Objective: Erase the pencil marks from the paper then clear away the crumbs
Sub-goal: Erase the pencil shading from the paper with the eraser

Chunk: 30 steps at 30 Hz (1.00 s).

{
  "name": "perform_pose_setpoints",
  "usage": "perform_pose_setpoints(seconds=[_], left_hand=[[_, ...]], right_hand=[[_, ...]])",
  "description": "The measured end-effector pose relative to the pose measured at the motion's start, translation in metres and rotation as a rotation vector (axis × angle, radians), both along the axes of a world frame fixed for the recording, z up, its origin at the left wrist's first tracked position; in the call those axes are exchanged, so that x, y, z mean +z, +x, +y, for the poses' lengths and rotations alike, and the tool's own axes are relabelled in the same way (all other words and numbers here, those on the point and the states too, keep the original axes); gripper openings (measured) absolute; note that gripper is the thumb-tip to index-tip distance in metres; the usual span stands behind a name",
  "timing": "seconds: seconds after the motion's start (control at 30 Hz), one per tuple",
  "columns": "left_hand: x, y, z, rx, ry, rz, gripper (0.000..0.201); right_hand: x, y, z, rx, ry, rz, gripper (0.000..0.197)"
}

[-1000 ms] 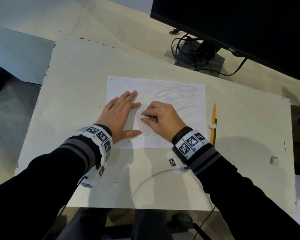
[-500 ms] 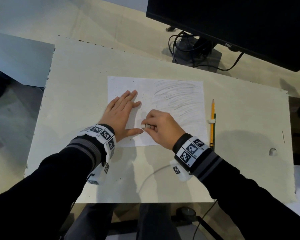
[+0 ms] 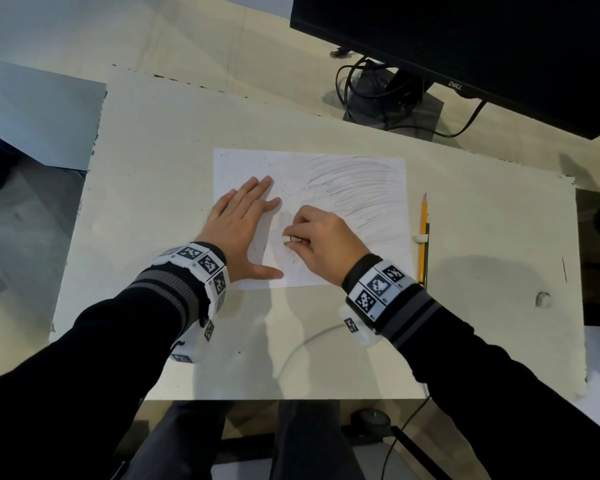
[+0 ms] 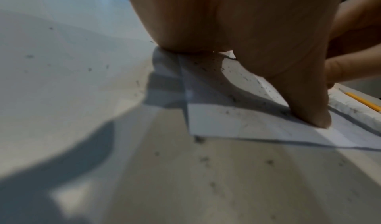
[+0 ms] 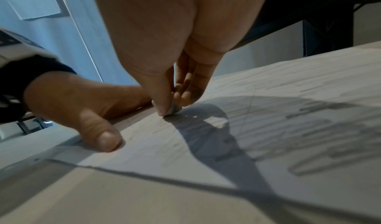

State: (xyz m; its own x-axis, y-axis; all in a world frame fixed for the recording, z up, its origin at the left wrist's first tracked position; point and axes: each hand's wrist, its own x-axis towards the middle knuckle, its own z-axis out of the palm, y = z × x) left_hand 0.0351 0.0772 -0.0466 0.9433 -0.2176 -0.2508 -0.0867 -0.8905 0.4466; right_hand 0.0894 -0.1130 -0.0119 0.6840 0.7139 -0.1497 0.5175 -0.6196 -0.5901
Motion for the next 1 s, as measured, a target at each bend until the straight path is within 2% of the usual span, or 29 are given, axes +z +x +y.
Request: perform_pose_setpoints(seconds=[0.2, 0.37, 0.53, 0.7, 0.87, 1.0], left_hand=[[0.002, 0.0, 0.0, 0.008, -0.011, 0.002, 0.125], [0.004, 0.0, 0.0, -0.001, 0.009, 0.024, 0.13], [0.007, 0.001, -0.001, 0.005, 0.004, 0.029, 0.13], [0.008, 0.001, -0.001, 0.007, 0.001, 0.037, 0.13], [0.007, 0.0, -0.001, 0.013, -0.001, 0.03, 0.129], [0.007, 0.0, -0.001, 0.011, -0.005, 0.035, 0.13]], right_hand=[[0.006, -0.019, -0.012, 0.124, -0.095, 0.113, 0.014], [0.004, -0.006, -0.002, 0.0, -0.054, 0.027, 0.013], [0.011, -0.016, -0.012, 0.13, -0.154, 0.126, 0.015], [0.008, 0.002, -0.002, 0.0, -0.107, 0.038, 0.013], [0.01, -0.011, -0.013, 0.114, -0.145, 0.124, 0.015], [0.006, 0.006, -0.008, -0.014, -0.089, 0.065, 0.015]])
